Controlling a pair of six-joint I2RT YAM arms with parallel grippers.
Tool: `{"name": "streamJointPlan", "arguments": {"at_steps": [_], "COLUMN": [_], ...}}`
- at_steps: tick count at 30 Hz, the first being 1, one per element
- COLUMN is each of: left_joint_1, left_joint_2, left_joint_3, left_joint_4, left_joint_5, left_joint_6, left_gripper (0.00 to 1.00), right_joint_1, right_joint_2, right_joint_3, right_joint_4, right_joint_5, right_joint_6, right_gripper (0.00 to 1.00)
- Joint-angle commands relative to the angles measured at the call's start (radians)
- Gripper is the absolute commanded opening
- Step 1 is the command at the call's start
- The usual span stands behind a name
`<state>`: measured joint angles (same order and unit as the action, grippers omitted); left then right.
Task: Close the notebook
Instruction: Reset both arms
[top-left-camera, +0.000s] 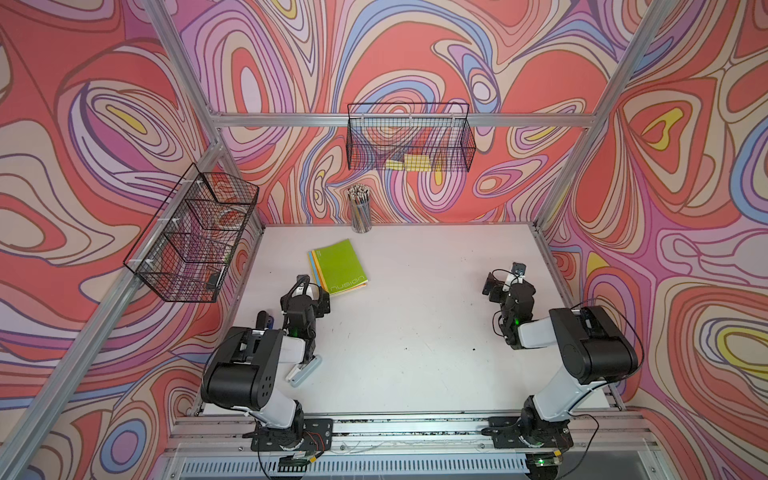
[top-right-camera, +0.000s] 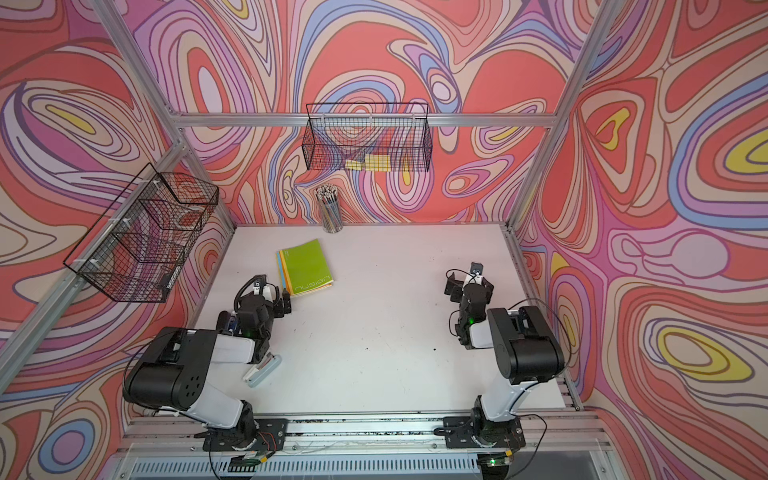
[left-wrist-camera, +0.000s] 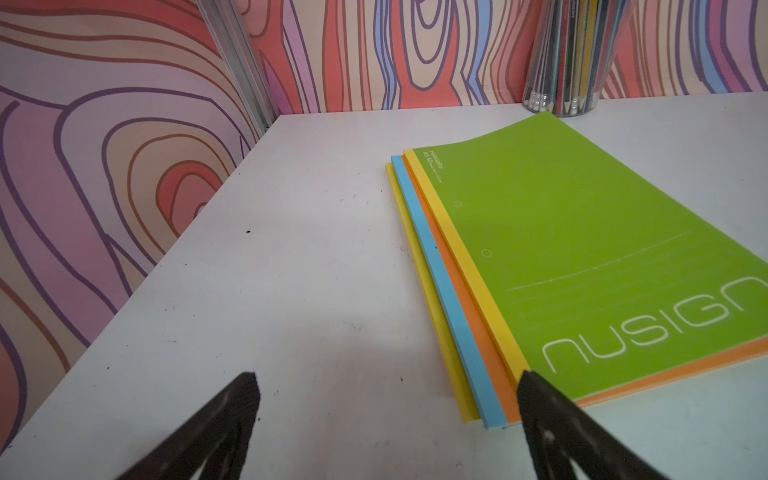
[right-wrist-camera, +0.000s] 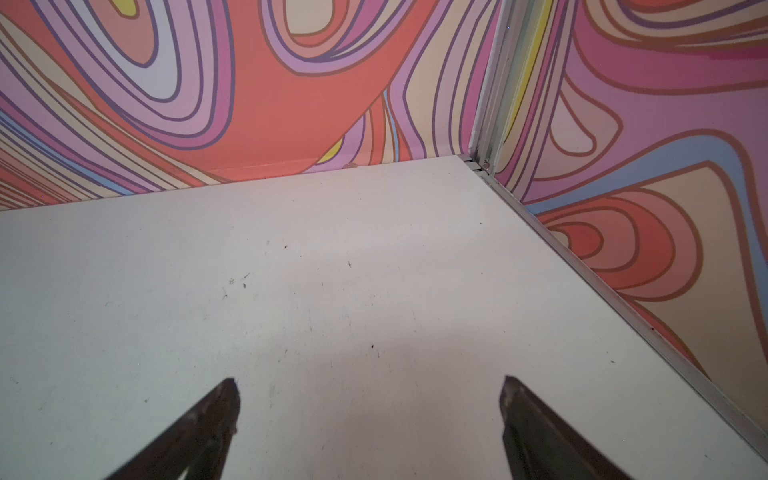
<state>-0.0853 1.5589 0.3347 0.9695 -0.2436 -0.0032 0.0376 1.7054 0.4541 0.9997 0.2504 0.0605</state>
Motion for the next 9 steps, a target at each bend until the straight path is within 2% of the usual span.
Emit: {"name": "streamJointPlan", "arguments": {"at_steps": [1, 3, 5, 9], "left_joint_1": [-0.001, -0.001, 0.01, 0.013], "left_joint_2": [-0.012, -0.011, -0.015, -0.017], "left_joint_3": [0.004, 0.005, 0.008, 0.007], "left_joint_4": [0.008, 0.008, -0.004, -0.008], "left_joint_5": [0.003, 0.006, 0.069, 0.06], "left_joint_6": [0.006, 0.007, 0.016, 0.011], "left_gripper": [1.0, 1.0, 1.0, 1.0], "right_joint_1": [-0.007, -0.007, -0.007, -0.008], "right_joint_2": [-0.003, -0.003, -0.003, -0.003], "right_joint_3": [-0.003, -0.003, -0.003, -0.003], "right_joint_4": [-0.004, -0.004, -0.004, -0.004], "right_joint_5": [0.013, 0.012, 0.012, 0.013], "right_joint_6": [-0.003, -0.004, -0.004, -0.004], "right_gripper": [0.98, 0.98, 0.98, 0.98]}}
